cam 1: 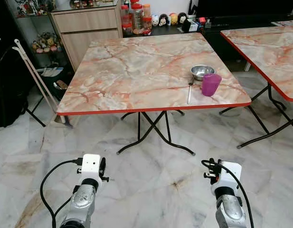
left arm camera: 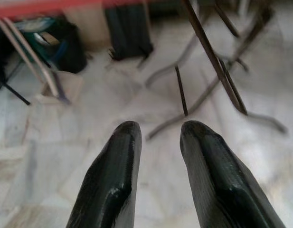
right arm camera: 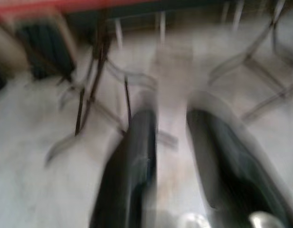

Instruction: Setting the table

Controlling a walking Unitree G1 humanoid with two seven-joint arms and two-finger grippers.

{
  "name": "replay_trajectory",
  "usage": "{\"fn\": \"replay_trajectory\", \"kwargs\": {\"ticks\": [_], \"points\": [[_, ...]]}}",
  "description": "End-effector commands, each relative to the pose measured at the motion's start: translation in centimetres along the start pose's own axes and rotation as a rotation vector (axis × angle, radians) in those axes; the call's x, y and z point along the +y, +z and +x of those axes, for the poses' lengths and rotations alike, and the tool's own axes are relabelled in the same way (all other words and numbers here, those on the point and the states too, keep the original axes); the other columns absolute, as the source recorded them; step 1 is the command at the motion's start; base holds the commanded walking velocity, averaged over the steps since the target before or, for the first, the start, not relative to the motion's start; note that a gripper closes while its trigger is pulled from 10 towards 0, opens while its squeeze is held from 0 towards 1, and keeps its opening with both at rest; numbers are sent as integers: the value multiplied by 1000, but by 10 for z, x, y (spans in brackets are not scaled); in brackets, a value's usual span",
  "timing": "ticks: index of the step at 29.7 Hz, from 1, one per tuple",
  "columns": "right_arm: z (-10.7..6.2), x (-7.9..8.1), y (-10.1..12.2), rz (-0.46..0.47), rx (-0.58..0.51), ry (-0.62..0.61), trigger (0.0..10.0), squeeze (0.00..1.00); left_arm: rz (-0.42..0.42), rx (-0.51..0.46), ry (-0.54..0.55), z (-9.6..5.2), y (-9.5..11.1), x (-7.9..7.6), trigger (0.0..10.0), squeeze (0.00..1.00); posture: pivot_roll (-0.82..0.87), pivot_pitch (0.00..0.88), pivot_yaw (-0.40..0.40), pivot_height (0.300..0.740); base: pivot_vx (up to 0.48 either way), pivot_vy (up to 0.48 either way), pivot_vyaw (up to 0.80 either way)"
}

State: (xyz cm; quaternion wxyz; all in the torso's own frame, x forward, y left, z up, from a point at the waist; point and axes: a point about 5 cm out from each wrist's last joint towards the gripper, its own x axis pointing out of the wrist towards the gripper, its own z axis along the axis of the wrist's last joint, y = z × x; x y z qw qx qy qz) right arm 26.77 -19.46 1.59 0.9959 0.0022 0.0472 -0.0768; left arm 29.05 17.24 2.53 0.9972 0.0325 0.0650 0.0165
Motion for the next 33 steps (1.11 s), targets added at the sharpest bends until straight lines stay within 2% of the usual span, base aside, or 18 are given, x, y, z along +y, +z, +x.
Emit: {"fn": "replay_trajectory", "kwargs": {"ticks": [1,5,8,12,22,33], "points": [[22,25,48,-12,-211,71,10000,0,-34,-188,1,19,45,-9,10000,0,-53,0,43,740,0,0,0],[21,26,49,-12,-219,70,10000,0,-35,-203,5,19,48,-9,10000,0,-53,0,43,740,0,0,0],[24,26,58,-1,-253,62,10000,0,-53,-259,14,21,61,-9,10000,0,-55,0,45,740,0,0,0],[25,28,63,-2,-255,64,10000,0,-52,-277,11,24,70,-10,10000,0,-55,0,45,740,0,0,0],[23,34,62,12,-243,74,10000,0,-54,-252,5,21,64,-12,10000,0,-61,0,47,740,0,0,0],[23,36,62,16,-231,78,10000,0,-49,-244,-6,20,62,-14,10000,0,-66,0,45,740,296,0,0]]}}
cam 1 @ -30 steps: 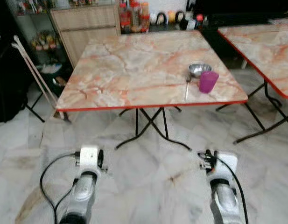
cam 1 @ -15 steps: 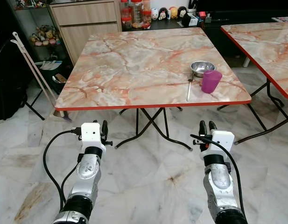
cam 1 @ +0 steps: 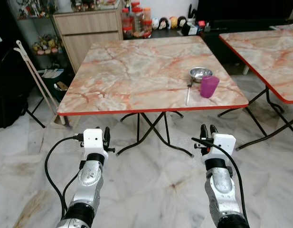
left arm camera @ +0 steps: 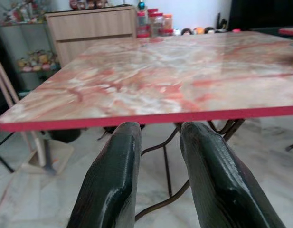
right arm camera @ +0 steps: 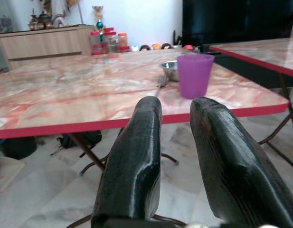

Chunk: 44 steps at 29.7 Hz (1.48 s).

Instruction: Setting the table

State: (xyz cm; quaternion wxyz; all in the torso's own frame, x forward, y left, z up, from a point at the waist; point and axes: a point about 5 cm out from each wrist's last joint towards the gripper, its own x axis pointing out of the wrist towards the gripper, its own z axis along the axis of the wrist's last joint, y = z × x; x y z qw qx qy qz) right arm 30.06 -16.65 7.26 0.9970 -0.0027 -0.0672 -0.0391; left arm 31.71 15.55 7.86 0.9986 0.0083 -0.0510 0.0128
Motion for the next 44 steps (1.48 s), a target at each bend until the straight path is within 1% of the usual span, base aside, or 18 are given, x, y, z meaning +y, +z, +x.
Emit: {"fn": "replay_trajectory", "kwargs": {"ticks": [1,9,13,15,17,19,37,44], "points": [[1,3,2,12,-2,1,10000,0,3,-14,-4,3,5,-1,10000,0,-64,0,43,740,337,0,0],[2,4,2,29,15,-7,10000,0,1,-14,7,5,7,1,10000,0,-59,0,44,740,356,0,0],[3,6,4,4,1,25,10000,0,1,-13,11,6,7,2,10000,0,-55,0,42,740,364,0,0],[3,7,4,-14,3,35,10000,0,2,-12,12,6,7,2,10000,0,-55,0,42,740,362,0,800],[3,7,4,0,2,25,10000,0,2,-13,13,6,7,3,10000,0,-52,0,42,740,366,0,800],[3,6,3,30,11,2,10000,0,1,-15,13,6,8,3,10000,0,-53,0,41,740,364,0,0],[3,4,2,18,21,2,10000,0,-1,-14,-2,8,9,0,10000,0,-60,0,41,740,363,0,0],[4,5,2,13,25,3,10000,0,-1,-12,3,9,9,3,10000,0,-58,0,42,740,364,0,0]]}}
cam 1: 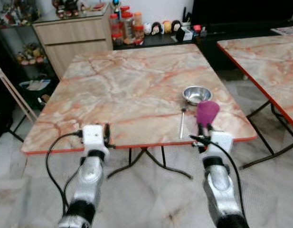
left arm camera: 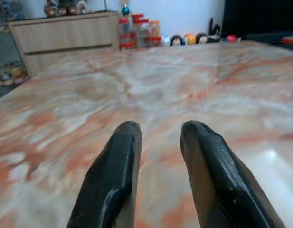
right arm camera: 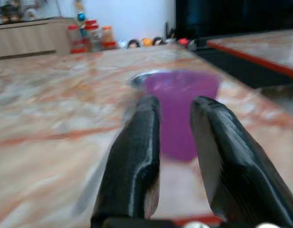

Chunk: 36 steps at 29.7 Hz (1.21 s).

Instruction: Setting the table

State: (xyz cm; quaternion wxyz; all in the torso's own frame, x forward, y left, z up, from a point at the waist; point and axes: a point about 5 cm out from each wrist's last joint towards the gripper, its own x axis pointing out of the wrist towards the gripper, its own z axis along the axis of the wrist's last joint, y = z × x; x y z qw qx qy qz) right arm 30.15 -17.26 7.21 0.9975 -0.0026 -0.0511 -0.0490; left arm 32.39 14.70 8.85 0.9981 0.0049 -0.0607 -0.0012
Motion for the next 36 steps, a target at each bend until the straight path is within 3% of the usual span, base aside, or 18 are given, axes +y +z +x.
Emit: {"fn": "replay_trajectory", "kwargs": {"ticks": [1,9,22,36], "points": [[2,11,3,18,-8,21,10000,0,7,8,32,1,0,12,10000,0,-58,0,43,740,364,0,0],[3,8,3,24,-8,8,10000,0,7,5,36,4,2,14,10000,0,-59,0,45,740,357,0,0],[2,8,2,30,2,6,10000,0,-7,7,33,5,3,13,10000,0,-60,0,49,740,386,252,0],[2,13,0,32,17,27,10000,0,-16,10,16,4,2,10,10000,0,-59,0,43,740,0,0,0]]}}
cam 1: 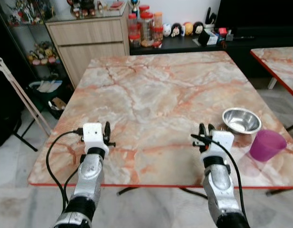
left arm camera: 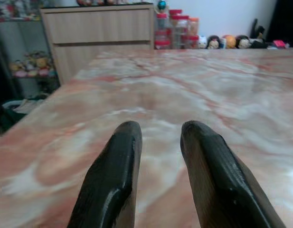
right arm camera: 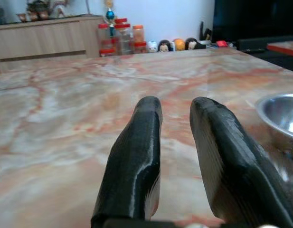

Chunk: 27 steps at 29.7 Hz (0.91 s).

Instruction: Setting the table

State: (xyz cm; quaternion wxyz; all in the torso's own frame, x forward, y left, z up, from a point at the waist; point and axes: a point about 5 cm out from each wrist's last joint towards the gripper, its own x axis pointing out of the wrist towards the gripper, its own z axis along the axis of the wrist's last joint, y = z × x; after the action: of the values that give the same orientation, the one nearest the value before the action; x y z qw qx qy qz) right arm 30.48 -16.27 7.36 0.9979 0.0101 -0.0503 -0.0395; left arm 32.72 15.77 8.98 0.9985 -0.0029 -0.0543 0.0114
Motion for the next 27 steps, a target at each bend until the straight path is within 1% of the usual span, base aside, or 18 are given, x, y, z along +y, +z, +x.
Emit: {"fn": "replay_trajectory", "kwargs": {"ticks": [1,16,19,21,23,25,27], "points": [[0,3,-2,5,15,10,10000,0,-3,-2,-11,1,1,-1,10000,0,-58,0,43,740,0,0,0],[-3,-2,-5,1,31,-16,10000,0,-5,23,-44,0,-2,-6,10000,0,-66,0,50,740,0,0,0],[-4,-5,-7,21,44,-42,10000,0,-4,27,-52,1,-2,-7,10000,0,-66,0,52,740,0,0,0],[-5,-8,-10,11,62,-70,10000,0,-2,30,-57,1,-2,-8,10000,0,-66,0,52,740,0,0,0],[-7,-14,-13,14,76,-130,10000,0,-1,34,-62,0,-3,-8,10000,0,-63,0,54,740,0,0,0],[-8,-18,-14,21,85,-159,10000,0,1,36,-66,0,-3,-8,10000,0,-65,0,55,740,0,0,0],[-10,-22,-17,1,114,-194,10000,0,0,41,-71,0,-4,-8,10000,0,-67,0,56,740,0,0,0]]}}
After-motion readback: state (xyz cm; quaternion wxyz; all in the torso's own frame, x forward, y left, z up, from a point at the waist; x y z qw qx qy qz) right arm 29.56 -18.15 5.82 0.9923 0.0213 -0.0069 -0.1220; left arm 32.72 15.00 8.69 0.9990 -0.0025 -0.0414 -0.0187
